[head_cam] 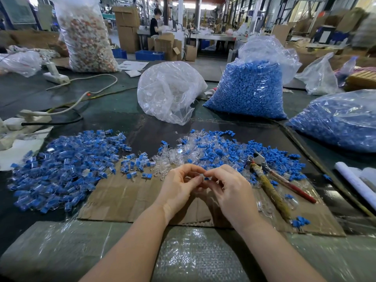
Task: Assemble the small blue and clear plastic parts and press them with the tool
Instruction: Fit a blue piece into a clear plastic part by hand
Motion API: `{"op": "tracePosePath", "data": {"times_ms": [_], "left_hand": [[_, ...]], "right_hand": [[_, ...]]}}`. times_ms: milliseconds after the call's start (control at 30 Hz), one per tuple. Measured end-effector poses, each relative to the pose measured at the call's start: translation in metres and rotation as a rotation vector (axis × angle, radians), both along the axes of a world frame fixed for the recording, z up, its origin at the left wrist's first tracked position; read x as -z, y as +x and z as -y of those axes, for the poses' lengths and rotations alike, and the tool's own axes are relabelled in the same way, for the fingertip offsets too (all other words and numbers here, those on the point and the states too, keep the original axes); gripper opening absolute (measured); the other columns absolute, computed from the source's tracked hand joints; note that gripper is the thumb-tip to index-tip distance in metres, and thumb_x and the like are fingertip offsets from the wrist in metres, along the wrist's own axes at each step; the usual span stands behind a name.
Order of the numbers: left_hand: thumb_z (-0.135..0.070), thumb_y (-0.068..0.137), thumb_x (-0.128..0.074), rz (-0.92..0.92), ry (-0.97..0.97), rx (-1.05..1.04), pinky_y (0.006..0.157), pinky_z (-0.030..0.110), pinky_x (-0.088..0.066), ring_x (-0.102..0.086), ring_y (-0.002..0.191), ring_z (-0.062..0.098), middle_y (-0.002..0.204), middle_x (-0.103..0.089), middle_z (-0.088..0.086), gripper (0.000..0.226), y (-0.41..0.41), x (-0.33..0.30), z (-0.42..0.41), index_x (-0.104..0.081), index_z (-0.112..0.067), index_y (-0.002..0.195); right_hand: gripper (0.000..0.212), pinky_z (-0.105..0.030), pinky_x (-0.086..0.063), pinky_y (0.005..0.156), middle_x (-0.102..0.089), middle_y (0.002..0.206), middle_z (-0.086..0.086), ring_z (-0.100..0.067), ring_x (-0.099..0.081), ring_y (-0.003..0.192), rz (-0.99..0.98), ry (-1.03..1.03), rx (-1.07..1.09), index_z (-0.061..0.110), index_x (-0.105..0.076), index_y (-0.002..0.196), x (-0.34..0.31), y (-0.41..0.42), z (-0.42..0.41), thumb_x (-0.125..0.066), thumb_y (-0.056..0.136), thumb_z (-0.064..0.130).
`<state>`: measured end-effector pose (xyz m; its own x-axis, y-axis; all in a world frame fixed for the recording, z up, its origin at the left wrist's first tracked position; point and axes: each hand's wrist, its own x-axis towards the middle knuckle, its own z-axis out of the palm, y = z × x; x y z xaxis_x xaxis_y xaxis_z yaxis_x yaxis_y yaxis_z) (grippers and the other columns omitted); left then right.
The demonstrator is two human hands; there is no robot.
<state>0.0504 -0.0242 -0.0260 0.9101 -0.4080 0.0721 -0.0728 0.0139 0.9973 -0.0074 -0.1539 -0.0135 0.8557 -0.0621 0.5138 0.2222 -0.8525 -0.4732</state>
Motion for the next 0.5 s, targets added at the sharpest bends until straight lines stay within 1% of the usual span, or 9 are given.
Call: {"op": "tracePosePath", "data": {"times_ms": [100,267,367,433,500], "left_hand": [[0.002,0.087,-0.058,-0.014,-0.013,0.005,0.062,0.016,-0.051,-0.067,0.069,0.010,0.085,-0.068,0.012,0.016,0.000,0.000,0.000,-0.066,-0.011,0.089],[-0.001,0.085,-0.063,0.015,0.015,0.002,0.062,0.016,-0.051,-0.068,0.070,0.010,0.082,-0.068,0.011,0.010,0.000,-0.001,0.000,-0.066,-0.009,0.089],[0.001,0.083,-0.064,0.023,0.018,-0.002,0.060,0.014,-0.050,-0.066,0.065,0.006,0.079,-0.066,0.008,0.009,-0.001,-0.001,0.001,-0.065,-0.006,0.088],[0.002,0.083,-0.064,-0.024,-0.013,-0.007,0.059,0.017,-0.053,-0.066,0.063,0.010,0.077,-0.065,0.009,0.009,-0.001,-0.001,0.002,-0.064,-0.006,0.087],[0.003,0.084,-0.062,-0.107,-0.077,-0.014,0.062,0.025,-0.057,-0.066,0.063,0.016,0.075,-0.064,0.011,0.007,-0.001,0.001,0.003,-0.064,-0.004,0.087]], "right_hand": [[0.007,-0.042,-0.051,0.068,-0.064,0.083,0.000,-0.021,-0.060,0.079,0.014,-0.008,-0.003,0.013,-0.070,0.089,0.001,0.001,0.001,-0.069,0.082,0.014],[0.009,-0.042,-0.051,0.070,-0.064,0.085,0.001,-0.019,-0.060,0.081,-0.014,-0.007,-0.009,0.013,-0.071,0.092,0.003,0.002,0.002,-0.069,0.083,0.015],[0.014,-0.038,-0.051,0.075,-0.063,0.089,0.002,-0.017,-0.059,0.085,-0.032,-0.026,-0.014,0.014,-0.069,0.097,0.003,0.002,0.004,-0.067,0.085,0.020],[0.019,-0.032,-0.051,0.081,-0.064,0.093,0.003,-0.012,-0.058,0.088,-0.012,-0.042,0.022,0.014,-0.068,0.101,0.002,0.001,0.010,-0.065,0.086,0.025],[0.026,-0.030,-0.047,0.088,-0.064,0.099,0.002,-0.010,-0.056,0.091,0.013,-0.044,0.142,0.013,-0.065,0.108,-0.002,-0.001,0.022,-0.062,0.087,0.028]]}}
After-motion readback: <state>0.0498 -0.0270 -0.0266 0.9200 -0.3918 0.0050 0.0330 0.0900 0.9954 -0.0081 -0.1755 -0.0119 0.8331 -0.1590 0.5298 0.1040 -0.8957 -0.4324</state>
